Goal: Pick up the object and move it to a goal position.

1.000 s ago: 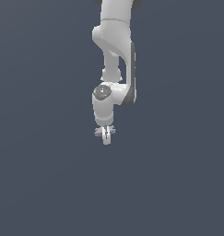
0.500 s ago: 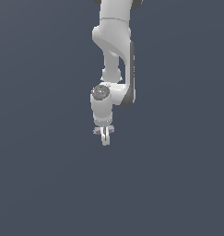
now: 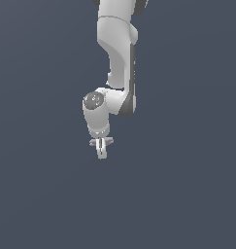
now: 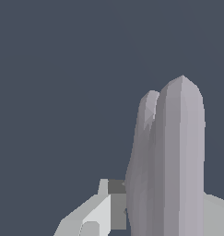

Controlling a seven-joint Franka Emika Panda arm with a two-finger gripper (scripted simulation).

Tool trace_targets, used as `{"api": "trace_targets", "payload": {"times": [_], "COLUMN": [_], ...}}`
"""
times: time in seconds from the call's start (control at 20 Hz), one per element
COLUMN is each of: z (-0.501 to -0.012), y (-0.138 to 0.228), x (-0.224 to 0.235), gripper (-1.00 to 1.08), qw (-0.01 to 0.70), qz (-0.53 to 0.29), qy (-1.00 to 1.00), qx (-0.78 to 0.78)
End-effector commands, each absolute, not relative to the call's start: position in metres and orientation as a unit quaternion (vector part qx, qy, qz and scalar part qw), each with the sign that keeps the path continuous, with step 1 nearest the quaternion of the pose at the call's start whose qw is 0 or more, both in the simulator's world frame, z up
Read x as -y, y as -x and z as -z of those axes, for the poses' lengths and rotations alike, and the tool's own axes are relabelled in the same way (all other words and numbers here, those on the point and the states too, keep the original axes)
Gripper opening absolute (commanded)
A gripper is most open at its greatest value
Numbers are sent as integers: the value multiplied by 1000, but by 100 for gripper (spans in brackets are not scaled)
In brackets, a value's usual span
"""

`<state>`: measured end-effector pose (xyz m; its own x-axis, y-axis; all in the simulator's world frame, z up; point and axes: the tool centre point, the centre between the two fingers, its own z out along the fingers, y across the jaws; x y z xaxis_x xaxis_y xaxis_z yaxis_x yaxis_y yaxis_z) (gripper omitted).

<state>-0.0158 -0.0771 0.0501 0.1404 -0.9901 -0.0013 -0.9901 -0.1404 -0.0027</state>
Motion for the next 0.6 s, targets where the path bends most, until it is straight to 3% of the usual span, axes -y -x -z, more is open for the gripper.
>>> {"api": "trace_targets", "payload": {"times": [0.0, 0.55], "z": [-57, -84], "y": [4, -52], "x": [90, 146], "gripper": [-100, -100], "qw": [1, 0], "qz": [1, 1], "qy": [755, 755], "qx": [-656, -655]}}
